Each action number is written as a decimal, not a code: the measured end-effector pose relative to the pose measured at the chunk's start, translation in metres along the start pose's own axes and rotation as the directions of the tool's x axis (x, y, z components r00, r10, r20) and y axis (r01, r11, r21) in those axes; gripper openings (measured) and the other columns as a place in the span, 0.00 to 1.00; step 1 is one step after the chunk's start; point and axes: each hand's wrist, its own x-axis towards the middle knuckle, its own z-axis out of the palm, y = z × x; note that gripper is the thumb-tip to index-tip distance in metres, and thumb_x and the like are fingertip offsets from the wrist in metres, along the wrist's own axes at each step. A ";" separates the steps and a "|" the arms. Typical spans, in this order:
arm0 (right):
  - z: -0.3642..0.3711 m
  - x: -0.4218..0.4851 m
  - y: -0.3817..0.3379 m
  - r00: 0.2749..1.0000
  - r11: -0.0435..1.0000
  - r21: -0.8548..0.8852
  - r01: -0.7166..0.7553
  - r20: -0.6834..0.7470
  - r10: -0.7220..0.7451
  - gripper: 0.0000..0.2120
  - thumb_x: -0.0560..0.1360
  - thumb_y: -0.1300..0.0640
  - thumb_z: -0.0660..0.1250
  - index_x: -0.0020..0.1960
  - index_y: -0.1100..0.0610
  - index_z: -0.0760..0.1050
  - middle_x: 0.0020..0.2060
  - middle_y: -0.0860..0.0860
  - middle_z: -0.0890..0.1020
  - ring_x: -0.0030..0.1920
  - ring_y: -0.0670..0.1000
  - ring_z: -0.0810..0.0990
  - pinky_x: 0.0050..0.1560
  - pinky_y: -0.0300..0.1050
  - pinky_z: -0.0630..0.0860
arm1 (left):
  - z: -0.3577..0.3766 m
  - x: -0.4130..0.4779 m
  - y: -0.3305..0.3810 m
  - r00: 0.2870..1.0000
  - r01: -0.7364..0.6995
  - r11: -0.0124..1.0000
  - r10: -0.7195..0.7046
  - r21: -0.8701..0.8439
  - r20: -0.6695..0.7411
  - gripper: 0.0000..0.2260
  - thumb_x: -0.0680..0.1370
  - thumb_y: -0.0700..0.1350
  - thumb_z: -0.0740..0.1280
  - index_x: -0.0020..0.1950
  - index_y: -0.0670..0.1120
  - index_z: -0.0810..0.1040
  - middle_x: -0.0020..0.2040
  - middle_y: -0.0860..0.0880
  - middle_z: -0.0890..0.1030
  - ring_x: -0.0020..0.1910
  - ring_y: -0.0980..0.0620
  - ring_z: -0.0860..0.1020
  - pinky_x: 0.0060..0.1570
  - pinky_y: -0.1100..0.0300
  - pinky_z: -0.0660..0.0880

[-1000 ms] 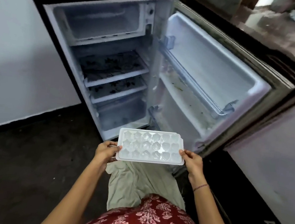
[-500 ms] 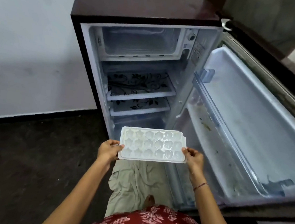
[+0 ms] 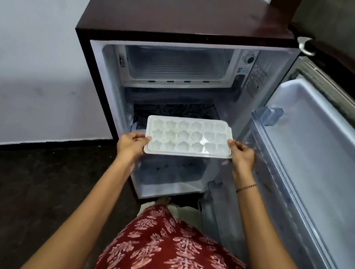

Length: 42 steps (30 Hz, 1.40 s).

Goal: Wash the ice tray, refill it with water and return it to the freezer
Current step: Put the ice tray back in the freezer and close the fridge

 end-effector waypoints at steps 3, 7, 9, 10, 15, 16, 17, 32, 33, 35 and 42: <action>0.030 0.024 -0.025 1.000 0.995 0.097 0.018 0.016 -0.020 0.08 0.75 0.60 0.69 0.38 0.56 0.75 0.42 0.55 0.81 0.40 0.50 0.79 0.48 0.42 0.78 | 0.008 0.031 0.023 1.000 -0.028 0.999 0.028 -0.020 -0.003 0.13 0.76 0.38 0.68 0.59 0.35 0.76 0.43 0.45 0.79 0.35 0.54 0.76 0.28 0.70 0.76; 0.069 0.055 -0.055 0.998 0.978 0.205 0.033 0.049 -0.044 0.10 0.75 0.62 0.68 0.36 0.55 0.73 0.36 0.51 0.78 0.35 0.45 0.75 0.40 0.37 0.76 | 0.012 0.070 0.051 0.997 -0.073 0.997 0.073 -0.028 -0.024 0.14 0.76 0.39 0.68 0.60 0.35 0.76 0.40 0.49 0.79 0.36 0.54 0.77 0.31 0.67 0.75; 0.085 0.072 -0.069 0.996 0.973 0.227 0.044 0.065 -0.060 0.09 0.75 0.62 0.68 0.37 0.56 0.74 0.36 0.51 0.79 0.38 0.47 0.77 0.45 0.40 0.77 | 0.015 0.088 0.065 0.995 -0.097 0.995 0.096 -0.037 -0.028 0.13 0.76 0.38 0.68 0.59 0.34 0.76 0.41 0.47 0.79 0.37 0.53 0.77 0.33 0.65 0.76; 0.092 0.081 -0.074 0.995 0.970 0.235 0.053 0.072 -0.072 0.09 0.75 0.63 0.68 0.37 0.56 0.75 0.36 0.51 0.79 0.38 0.48 0.77 0.46 0.42 0.77 | 0.018 0.095 0.071 0.993 -0.117 0.992 0.116 -0.036 -0.031 0.12 0.76 0.37 0.67 0.58 0.34 0.76 0.42 0.46 0.79 0.36 0.54 0.77 0.30 0.68 0.76; 0.121 0.125 -0.096 0.982 0.967 0.189 0.169 0.051 -0.182 0.10 0.73 0.67 0.66 0.35 0.58 0.76 0.35 0.51 0.79 0.39 0.50 0.78 0.45 0.45 0.76 | 0.032 0.131 0.094 0.971 -0.228 0.974 0.227 -0.005 -0.078 0.12 0.76 0.37 0.67 0.58 0.35 0.78 0.45 0.44 0.79 0.28 0.58 0.75 0.24 0.71 0.71; 0.125 0.134 -0.098 0.980 0.966 0.186 0.182 0.043 -0.193 0.08 0.73 0.67 0.67 0.36 0.59 0.77 0.36 0.52 0.79 0.42 0.52 0.79 0.47 0.46 0.77 | 0.036 0.138 0.096 0.966 -0.245 0.969 0.245 0.014 -0.087 0.12 0.76 0.37 0.68 0.58 0.34 0.78 0.48 0.41 0.80 0.30 0.55 0.76 0.25 0.70 0.71; 0.128 0.142 -0.098 0.977 0.962 0.187 0.197 0.044 -0.209 0.07 0.73 0.66 0.67 0.37 0.61 0.78 0.37 0.53 0.80 0.45 0.54 0.79 0.50 0.48 0.77 | 0.038 0.143 0.099 0.963 -0.251 0.968 0.253 0.031 -0.093 0.12 0.76 0.37 0.68 0.58 0.34 0.77 0.51 0.39 0.80 0.35 0.50 0.78 0.28 0.69 0.73; 0.156 0.186 -0.095 0.878 0.873 -0.121 0.473 0.151 -0.455 0.13 0.79 0.56 0.60 0.57 0.60 0.79 0.55 0.59 0.81 0.56 0.56 0.79 0.56 0.44 0.75 | 0.062 0.185 0.118 0.950 -0.273 0.960 0.259 -0.063 -0.174 0.10 0.77 0.34 0.64 0.37 0.42 0.74 0.35 0.46 0.75 0.33 0.51 0.75 0.25 0.66 0.76; 0.156 0.185 -0.094 0.850 0.833 -0.176 0.524 0.163 -0.500 0.14 0.80 0.55 0.58 0.59 0.61 0.78 0.56 0.59 0.81 0.57 0.57 0.78 0.53 0.41 0.73 | 0.061 0.187 0.116 0.920 -0.318 0.944 0.328 0.084 -0.214 0.08 0.77 0.37 0.65 0.38 0.43 0.75 0.37 0.45 0.77 0.35 0.50 0.76 0.30 0.63 0.76; 0.156 0.174 -0.087 0.763 0.721 -0.254 0.645 0.153 -0.628 0.17 0.82 0.56 0.55 0.63 0.64 0.74 0.59 0.60 0.79 0.59 0.57 0.77 0.51 0.37 0.68 | 0.058 0.183 0.109 0.806 -0.371 0.817 0.519 0.441 -0.285 0.08 0.76 0.45 0.63 0.45 0.42 0.79 0.43 0.41 0.80 0.43 0.46 0.77 0.40 0.58 0.72; 0.160 0.147 -0.053 0.444 0.240 -0.466 0.851 0.397 -0.803 0.35 0.80 0.39 0.47 0.77 0.62 0.49 0.77 0.59 0.52 0.77 0.58 0.48 0.77 0.49 0.47 | 0.096 0.146 0.066 0.616 -0.466 0.297 0.785 0.834 0.065 0.30 0.80 0.59 0.49 0.77 0.44 0.51 0.78 0.44 0.53 0.76 0.45 0.54 0.74 0.48 0.55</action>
